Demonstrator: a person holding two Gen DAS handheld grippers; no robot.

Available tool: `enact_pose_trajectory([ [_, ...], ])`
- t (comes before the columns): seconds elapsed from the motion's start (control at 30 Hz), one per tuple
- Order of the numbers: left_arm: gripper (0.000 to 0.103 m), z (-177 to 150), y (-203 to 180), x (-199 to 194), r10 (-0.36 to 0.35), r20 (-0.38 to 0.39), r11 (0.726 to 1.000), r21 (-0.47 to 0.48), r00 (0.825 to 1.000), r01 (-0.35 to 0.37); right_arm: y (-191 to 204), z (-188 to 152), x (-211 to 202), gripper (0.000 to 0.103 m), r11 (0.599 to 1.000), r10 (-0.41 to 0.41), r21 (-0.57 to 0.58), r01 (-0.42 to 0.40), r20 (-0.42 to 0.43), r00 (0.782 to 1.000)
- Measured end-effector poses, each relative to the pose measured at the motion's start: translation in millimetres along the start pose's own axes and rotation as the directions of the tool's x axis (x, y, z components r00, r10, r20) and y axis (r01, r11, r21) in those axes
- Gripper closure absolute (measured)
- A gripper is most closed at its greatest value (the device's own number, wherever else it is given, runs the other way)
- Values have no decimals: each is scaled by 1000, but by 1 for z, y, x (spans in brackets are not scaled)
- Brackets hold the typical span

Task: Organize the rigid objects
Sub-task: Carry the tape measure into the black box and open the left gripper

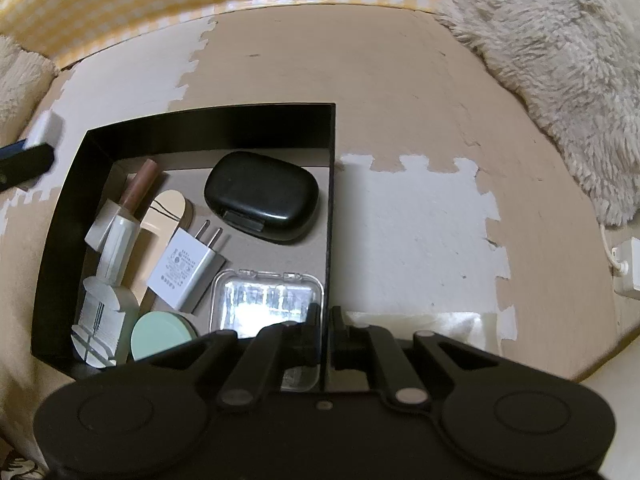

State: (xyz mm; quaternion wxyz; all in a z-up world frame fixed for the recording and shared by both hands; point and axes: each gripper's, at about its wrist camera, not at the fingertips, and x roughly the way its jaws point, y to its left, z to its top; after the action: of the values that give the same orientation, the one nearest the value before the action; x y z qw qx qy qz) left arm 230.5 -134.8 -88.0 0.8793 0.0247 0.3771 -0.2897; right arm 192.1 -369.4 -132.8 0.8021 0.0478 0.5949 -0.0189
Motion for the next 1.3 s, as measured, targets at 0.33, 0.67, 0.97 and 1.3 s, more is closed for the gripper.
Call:
enact_pose_trajectory([
  [0.33,49,10,-36,56,-8,-97,995,95,995,17,-1,-1,-1,98,1000,8,5,-8,3,1000],
  [0.67,23,0,-36,74,-1,-144,998,60,990,9,-2,-1,0,98,1000,12,6,-12,2,1000],
  [0.97,10,-5,-39,56,-10,-170,999,46,985,18,-2,-1,0,98,1000,11,5,-11,1,1000],
  [1.3,3,-5,-46,27,-9,-181,999,29,983,15,-1,-1,0,98,1000,11,5,-11,1,1000],
])
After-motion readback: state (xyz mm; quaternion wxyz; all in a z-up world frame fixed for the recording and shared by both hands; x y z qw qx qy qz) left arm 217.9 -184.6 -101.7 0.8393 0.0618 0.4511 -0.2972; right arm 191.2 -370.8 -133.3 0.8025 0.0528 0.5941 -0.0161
